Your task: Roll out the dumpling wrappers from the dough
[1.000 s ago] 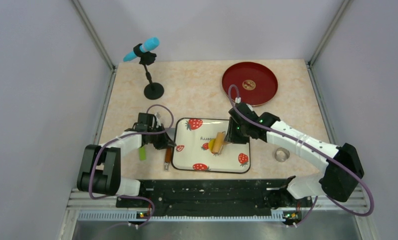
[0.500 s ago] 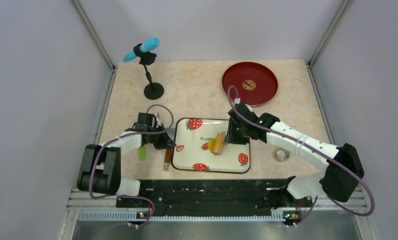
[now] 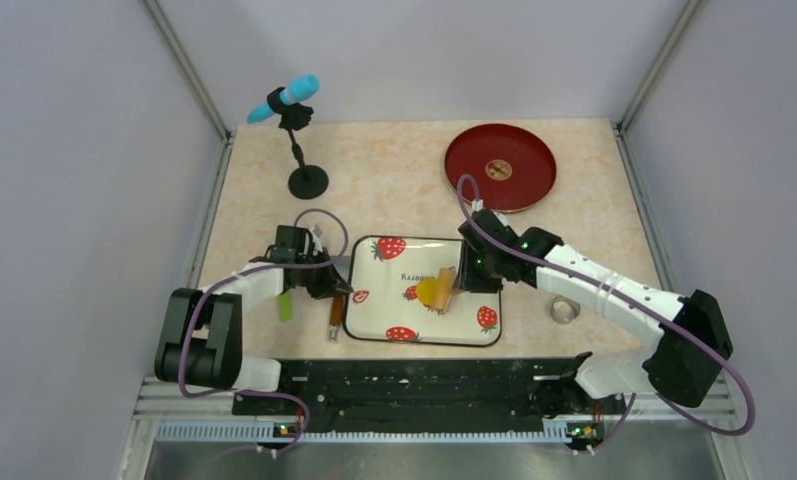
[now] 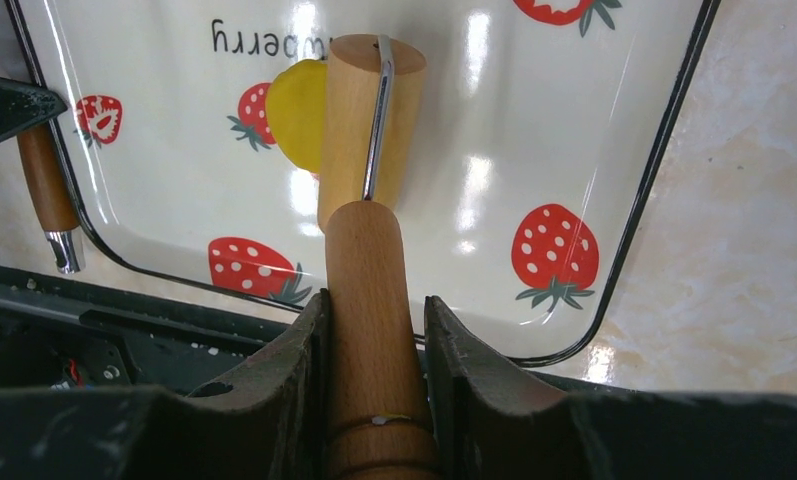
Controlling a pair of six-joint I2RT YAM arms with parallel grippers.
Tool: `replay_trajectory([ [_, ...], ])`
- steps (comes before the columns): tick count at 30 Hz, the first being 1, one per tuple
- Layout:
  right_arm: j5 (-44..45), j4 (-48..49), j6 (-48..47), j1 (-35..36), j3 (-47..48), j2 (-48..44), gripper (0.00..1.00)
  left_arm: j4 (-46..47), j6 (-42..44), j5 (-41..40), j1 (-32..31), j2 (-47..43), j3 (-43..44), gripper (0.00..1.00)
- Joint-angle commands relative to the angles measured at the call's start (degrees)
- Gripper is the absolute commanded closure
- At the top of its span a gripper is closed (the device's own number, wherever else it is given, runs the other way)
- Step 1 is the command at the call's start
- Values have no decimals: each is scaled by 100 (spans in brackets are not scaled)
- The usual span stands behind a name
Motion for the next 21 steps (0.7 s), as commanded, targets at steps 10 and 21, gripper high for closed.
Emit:
replay_trajectory([
  [10,524,-2863,-994,-18,64,511,100,-118,31,-937,116,46,-50,100],
  [21,-300,-1998,-1790,-857,1661,-278,100,-88,-21,-910,86,-19,-117,100],
])
